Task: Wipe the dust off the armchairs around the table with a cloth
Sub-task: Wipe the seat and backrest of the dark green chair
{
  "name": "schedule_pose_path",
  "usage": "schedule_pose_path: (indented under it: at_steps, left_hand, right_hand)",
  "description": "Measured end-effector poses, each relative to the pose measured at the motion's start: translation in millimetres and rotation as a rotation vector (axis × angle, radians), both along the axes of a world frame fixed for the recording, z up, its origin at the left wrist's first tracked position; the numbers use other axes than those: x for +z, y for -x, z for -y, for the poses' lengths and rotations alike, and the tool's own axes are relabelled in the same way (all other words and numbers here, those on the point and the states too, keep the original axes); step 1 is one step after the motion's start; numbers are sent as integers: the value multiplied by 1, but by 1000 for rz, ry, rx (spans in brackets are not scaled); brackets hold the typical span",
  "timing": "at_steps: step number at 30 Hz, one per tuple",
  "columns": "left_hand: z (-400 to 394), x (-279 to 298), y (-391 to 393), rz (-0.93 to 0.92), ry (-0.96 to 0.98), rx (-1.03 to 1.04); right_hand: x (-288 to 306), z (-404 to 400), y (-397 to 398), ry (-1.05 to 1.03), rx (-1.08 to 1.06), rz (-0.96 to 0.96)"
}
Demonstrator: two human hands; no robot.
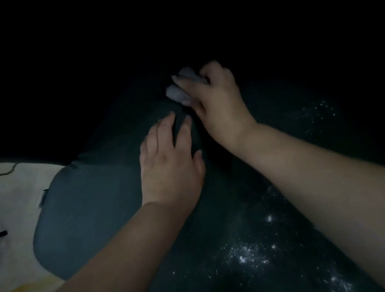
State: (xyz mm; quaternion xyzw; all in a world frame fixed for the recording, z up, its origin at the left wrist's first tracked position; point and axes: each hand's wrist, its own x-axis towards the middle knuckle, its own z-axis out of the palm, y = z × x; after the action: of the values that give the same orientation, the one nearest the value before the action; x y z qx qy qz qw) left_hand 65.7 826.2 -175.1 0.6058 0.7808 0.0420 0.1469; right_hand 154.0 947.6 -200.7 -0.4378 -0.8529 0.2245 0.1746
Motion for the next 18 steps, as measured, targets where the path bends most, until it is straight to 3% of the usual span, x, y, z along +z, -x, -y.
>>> schedule_pose_path:
  at_steps: [3,4,5,7,10,13,18]
  left_hand:
    - [0,-1,1,-13,0,-1]
    - [0,-1,1,-13,2,2]
    - [0,-1,0,-13,5,-4]
    - [0,0,-4,-23,27,-49]
    - [-5,-1,-13,-37,65,-120]
    - [-12,-1,-21,-34,59,-111]
    - [-19,-3,-30,-18,55,-121]
  right_hand:
    - [-11,-36,10,-60,-53,-13]
    - [-11,-44,6,-144,-101,99]
    - [-14,-44,-6,-200,-205,117]
    - [-15,-20,-30,-119,-442,20]
    - [-20,37,-58,-152,-369,81]
    - [-17,60,-78,-159,-19,132]
    - [-15,17,-111,-71,-327,74]
